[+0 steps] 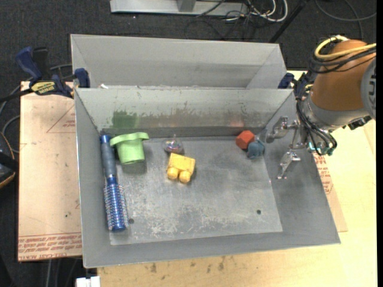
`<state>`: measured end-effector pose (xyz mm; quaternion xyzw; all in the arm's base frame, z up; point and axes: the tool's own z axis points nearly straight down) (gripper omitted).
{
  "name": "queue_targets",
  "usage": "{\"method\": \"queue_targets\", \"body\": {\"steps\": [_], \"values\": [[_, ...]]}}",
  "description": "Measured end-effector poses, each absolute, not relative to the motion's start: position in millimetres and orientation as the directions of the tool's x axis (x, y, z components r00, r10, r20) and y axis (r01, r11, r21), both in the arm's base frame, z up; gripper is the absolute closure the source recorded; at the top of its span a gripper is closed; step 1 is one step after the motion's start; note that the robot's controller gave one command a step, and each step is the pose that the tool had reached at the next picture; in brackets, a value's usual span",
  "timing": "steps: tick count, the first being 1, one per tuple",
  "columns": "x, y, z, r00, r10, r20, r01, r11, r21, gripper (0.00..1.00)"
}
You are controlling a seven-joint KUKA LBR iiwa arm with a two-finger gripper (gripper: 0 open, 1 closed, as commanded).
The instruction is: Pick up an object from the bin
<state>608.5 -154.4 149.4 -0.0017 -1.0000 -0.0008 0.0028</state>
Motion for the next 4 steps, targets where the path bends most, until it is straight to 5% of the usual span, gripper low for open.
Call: {"method": "queue_targets", "body": {"steps": [1,2,3,4], "values": [[645.6,-145,81,-0.995,0.096,0.0,0.096,0.995,0.002,0.0],[634.8,-154,79,-0.993,0.119,-0.001,0.119,0.993,0.001,0.0],[635.2,-154,80,-0.993,0.117,-0.001,0.117,0.993,0.001,1.0],[632.9,-145,217,-1.0,0.018,-0.012,0.018,1.0,-0.002,1.0]]}}
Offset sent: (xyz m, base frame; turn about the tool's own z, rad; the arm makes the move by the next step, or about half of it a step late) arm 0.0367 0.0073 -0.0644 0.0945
